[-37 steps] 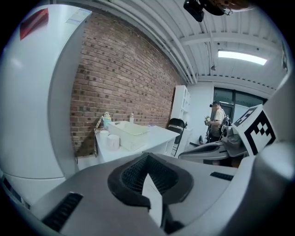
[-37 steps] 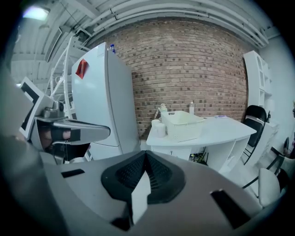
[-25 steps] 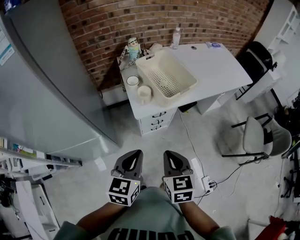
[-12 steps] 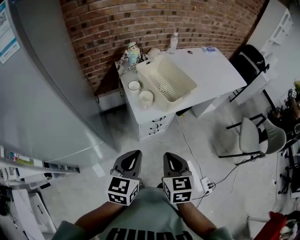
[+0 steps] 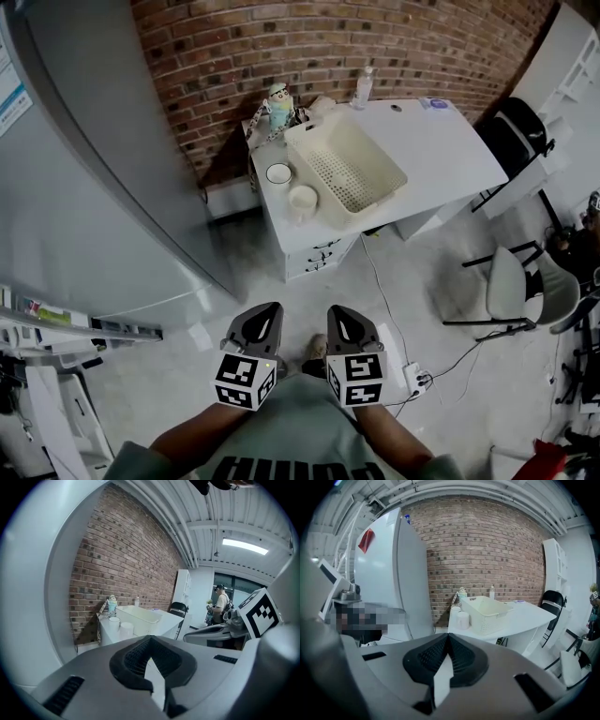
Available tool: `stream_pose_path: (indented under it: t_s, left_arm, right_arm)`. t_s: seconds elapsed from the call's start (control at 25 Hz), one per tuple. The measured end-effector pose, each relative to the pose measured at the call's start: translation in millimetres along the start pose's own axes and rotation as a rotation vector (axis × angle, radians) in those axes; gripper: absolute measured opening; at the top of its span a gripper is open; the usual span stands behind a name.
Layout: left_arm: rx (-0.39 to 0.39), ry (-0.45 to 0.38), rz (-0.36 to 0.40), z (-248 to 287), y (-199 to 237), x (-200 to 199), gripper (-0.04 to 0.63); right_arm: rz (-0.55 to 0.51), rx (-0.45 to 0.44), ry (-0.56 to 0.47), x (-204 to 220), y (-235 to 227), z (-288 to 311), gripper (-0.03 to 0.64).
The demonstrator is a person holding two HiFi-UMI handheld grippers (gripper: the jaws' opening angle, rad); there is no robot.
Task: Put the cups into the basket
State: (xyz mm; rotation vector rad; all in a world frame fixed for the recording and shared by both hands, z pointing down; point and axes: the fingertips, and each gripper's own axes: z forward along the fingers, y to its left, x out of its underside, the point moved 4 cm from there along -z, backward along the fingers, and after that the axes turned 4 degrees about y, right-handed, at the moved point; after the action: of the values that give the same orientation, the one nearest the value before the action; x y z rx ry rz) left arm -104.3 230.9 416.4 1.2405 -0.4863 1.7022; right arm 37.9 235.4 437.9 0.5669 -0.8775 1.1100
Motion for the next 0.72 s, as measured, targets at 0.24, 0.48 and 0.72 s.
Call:
stream_pose_path:
  t_s: [0.24,0.48,0.72]
  left_arm:
    - [-0.062,0.002,-0.025,26,5,-17,-0.002]
    - [-0.119,0.011,-0.027,57,3,-34,-0.002]
    - [-0.173,0.015,-0.047,85,-1,-41,-0.002]
  right_arm:
    - [-0.02,-0.047,-0.009,-20,-28,24,0.012]
    - [-0.043,-0.109,-0.009,-34,-54,51,0.012]
    - [-0.085,-0.163,-0.024,-48,-74,72,0.012]
